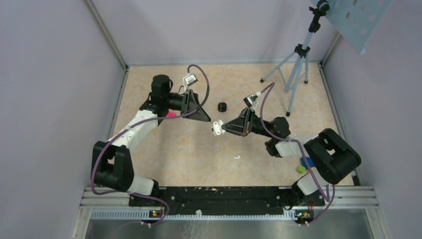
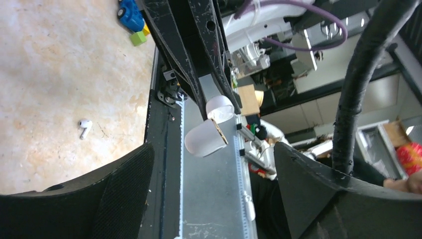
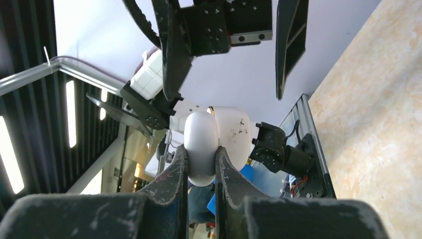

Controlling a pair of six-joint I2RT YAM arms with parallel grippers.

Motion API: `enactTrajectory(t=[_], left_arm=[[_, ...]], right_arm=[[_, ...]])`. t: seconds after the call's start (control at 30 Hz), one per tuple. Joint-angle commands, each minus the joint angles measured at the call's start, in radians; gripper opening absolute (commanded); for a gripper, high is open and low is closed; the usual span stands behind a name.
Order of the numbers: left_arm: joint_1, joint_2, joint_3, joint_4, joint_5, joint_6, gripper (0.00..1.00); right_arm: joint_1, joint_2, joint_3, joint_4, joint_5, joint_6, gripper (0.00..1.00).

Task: Insert the wireless bluetooth earbuds into the charging case
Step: Pass from the left arm to the right, then pick up the right earbud from the center of the board.

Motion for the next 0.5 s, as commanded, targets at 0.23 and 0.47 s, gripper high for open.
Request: enactTrajectory(t=[0.23,0.47], left_arm=[[0.093,-0.058,0.119,-0.503,-0.476,0.322,0.98],[0.018,-0.008,0.132,-0.69,-0.673,0.385,0.94]], right_arm=[[-0.028,-0.307,0.015,-0.684,0.22,-0.416,0.0],[-0.085,-0.495,0.056,-1.285,0.427,-0.593,0.0]])
